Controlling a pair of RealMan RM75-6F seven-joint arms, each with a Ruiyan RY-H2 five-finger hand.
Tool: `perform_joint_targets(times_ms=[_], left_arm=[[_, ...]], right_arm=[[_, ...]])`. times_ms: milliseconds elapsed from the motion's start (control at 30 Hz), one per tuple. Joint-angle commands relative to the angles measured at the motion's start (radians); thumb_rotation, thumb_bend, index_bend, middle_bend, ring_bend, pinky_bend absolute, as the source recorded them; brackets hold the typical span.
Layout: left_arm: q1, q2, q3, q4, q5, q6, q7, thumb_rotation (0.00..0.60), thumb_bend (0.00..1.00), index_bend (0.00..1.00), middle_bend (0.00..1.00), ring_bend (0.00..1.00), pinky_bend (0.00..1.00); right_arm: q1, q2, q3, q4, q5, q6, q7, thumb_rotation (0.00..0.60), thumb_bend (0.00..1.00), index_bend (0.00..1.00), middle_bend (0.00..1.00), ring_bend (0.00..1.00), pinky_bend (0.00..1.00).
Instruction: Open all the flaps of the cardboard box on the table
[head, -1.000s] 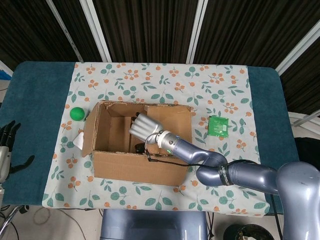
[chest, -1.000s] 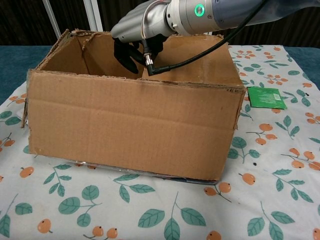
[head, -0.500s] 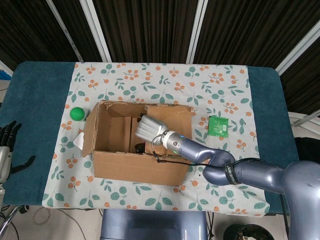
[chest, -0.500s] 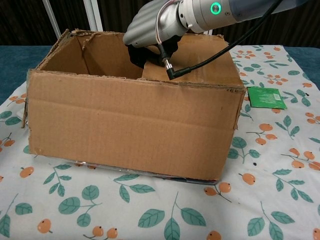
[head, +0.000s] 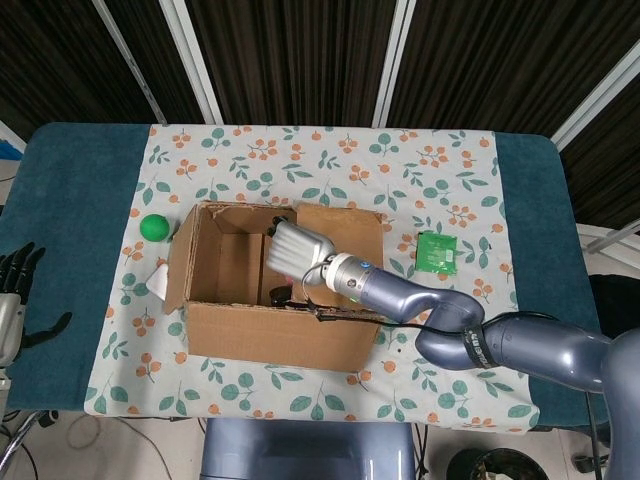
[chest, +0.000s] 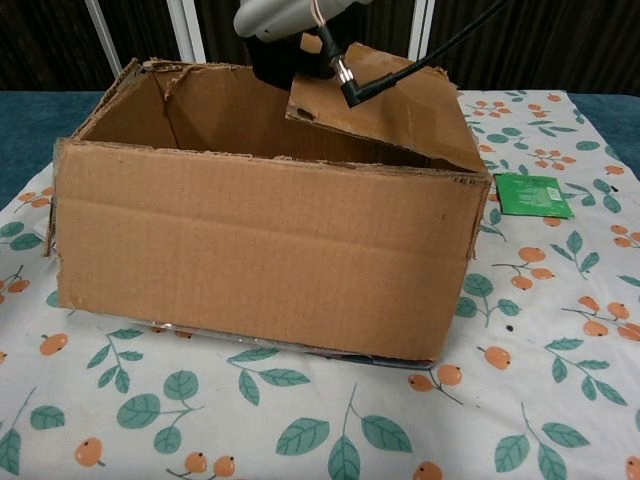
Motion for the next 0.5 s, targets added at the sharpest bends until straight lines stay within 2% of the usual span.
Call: perform_joint_targets(times_ms=[33, 500], left_arm=[[0.001, -0.001, -0.002, 0.0, 0.001, 0.002, 0.001, 0.6, 0.19, 0.0, 0.0, 0.0, 0.0], [0.004, -0.001, -0.004, -0.002, 0.006, -0.002, 0.0, 0.6, 0.19, 0.0, 0.0, 0.0, 0.0]], right_arm=[[0.021, 0.045, 0.002, -0.023, 0.013, -0.008, -0.02, 0.6, 1.0, 0.65, 0.53, 0.28, 0.28], [0.05, 0.148, -0.026, -0.078, 0.065, -0.006, -0.07, 0.6, 1.0, 0.65, 0.53, 0.28, 0.28]])
